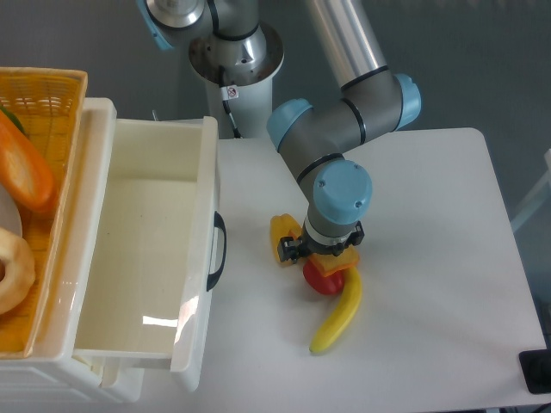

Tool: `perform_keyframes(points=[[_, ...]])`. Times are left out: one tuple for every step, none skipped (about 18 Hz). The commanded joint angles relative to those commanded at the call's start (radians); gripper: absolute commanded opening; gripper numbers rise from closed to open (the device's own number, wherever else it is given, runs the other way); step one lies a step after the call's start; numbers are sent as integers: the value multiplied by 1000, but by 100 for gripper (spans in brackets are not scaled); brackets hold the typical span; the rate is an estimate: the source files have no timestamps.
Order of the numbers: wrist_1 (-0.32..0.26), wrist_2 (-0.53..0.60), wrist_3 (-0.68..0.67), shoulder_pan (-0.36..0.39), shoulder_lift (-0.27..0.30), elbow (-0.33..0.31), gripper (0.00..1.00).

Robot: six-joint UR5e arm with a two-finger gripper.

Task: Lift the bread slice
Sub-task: 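Lift the gripped bread slice up off the red pepper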

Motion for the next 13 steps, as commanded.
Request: perform_keyframes(points=[[0, 0, 2, 0, 0, 0, 48], [0, 0, 3, 0, 0, 0, 34], [0, 0, 3, 2, 2, 2, 24], [0, -2, 3, 2, 2, 3, 13], [-2, 0, 5, 3, 2, 6, 9], [-2, -2, 3, 6, 3, 6, 2], [-2, -2, 3, 8, 5, 6, 0], [-2, 0, 5, 9, 6, 6, 0], [0, 0, 5, 11, 6, 6, 0], [0, 0, 8, 11, 8, 8, 0], [0, -2, 12, 18, 11, 9, 0], [-2, -2, 20, 26, 18, 11, 0], [-3, -5, 31, 29, 26, 17, 0]])
